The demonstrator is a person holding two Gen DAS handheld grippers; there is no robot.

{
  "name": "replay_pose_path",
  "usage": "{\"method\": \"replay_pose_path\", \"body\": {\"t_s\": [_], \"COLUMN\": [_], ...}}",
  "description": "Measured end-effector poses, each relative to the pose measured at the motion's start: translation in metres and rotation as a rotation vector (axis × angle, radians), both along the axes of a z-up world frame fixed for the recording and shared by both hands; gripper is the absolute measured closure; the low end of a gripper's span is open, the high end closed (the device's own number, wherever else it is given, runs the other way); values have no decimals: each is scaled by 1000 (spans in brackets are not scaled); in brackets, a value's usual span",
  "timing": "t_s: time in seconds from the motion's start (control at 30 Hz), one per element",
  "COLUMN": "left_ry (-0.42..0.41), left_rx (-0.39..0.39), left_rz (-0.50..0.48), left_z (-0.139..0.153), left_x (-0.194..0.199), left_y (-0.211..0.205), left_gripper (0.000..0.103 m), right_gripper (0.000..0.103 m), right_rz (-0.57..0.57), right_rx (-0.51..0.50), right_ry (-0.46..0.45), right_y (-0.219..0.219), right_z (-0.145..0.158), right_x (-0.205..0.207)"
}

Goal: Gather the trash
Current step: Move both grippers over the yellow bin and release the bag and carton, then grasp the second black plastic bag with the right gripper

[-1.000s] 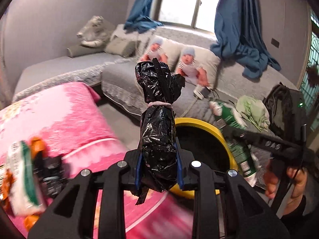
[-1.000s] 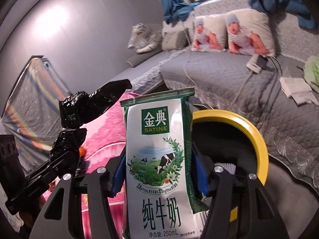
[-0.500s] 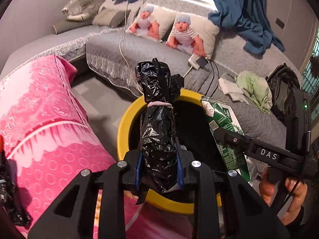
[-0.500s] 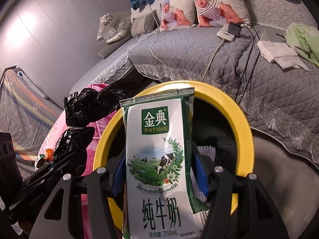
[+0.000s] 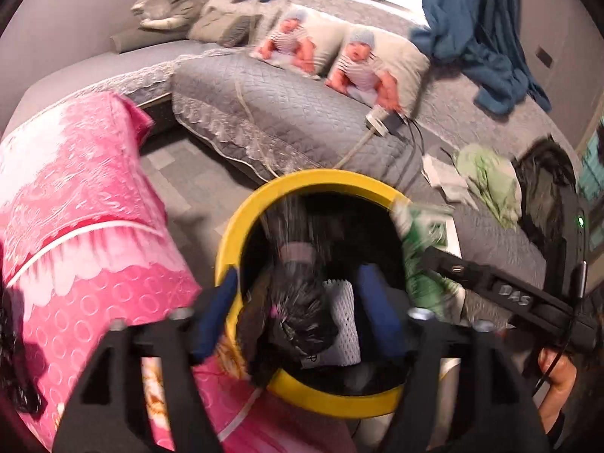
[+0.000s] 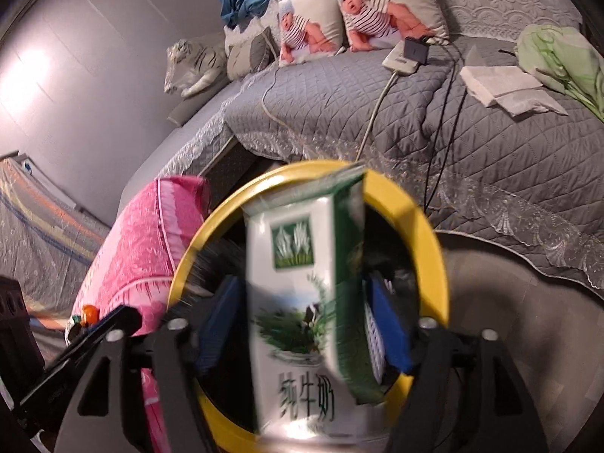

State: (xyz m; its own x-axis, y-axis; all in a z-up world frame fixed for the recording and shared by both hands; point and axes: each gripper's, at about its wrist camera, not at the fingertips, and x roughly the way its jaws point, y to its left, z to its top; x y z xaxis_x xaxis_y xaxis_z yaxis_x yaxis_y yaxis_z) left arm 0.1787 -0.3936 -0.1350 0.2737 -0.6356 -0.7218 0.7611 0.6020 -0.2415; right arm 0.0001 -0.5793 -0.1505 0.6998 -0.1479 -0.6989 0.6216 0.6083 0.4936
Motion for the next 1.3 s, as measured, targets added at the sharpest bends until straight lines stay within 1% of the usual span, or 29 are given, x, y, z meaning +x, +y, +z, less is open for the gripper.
{"method": "replay_pose_path", "body": {"t_s": [0.03,0.1,0.17,0.23,0.3,0.37,0.43,0.5,0.57,0.63,0.73,0.77,0.83,0.87,0.93,1.0,1.03,1.1,1.17,1.23,1.3], "left_ry": [11,21,4,-25,-68,-143,-203,-256,-317,-360,-394,-397,-378,-366,-323,-264,-244,-208,-147,-98,-71], "left_rx": [-14,-39,-80,-134,-182,-233,-280,-310,-321,-300,-250,-231,-174,-151,-98,-66,-64,-60,-75,-85,-66], "left_rz": [11,28,70,109,140,191,233,263,292,316,371,388,413,433,464,483,490,502,501,504,494], "left_z": [2,7,17,33,50,72,93,109,122,129,127,124,113,106,90,73,65,52,40,31,23], "left_x": [2,3,3,2,-2,-10,-18,-24,-30,-34,-33,-32,-30,-29,-25,-23,-23,-22,-22,-19,-16], "left_y": [4,14,28,45,62,85,111,135,166,198,243,257,285,297,318,339,349,360,371,376,376], "left_gripper": [31,28,21,19,17,11,9,8,8,8,8,8,8,8,8,8,8,8,8,8,8], "right_gripper": [28,28,21,18,16,10,8,8,8,8,8,8,8,8,8,8,8,8,8,9,15], "right_rz": [-14,-25,-44,-46,-19,4,29,60,119,209,339,418,516,593,716,838,892,957,1014,1052,1080], "right_rx": [-9,-32,-53,-75,-105,-126,-163,-211,-242,-264,-294,-324,-373,-411,-445,-495,-541,-591,-592,-551,-520], "right_ry": [-12,-26,-62,-110,-164,-217,-285,-329,-358,-368,-332,-300,-246,-218,-188,-160,-138,-102,-66,-34,-9], "right_y": [-1,-1,2,6,15,20,33,47,61,80,109,127,155,176,208,245,264,288,306,317,326], "right_z": [5,12,21,30,40,48,58,69,76,83,85,85,84,82,77,74,72,68,65,62,57], "right_x": [-4,-10,-17,-22,-23,-24,-22,-17,-9,7,34,49,69,82,100,118,128,142,161,182,194]}}
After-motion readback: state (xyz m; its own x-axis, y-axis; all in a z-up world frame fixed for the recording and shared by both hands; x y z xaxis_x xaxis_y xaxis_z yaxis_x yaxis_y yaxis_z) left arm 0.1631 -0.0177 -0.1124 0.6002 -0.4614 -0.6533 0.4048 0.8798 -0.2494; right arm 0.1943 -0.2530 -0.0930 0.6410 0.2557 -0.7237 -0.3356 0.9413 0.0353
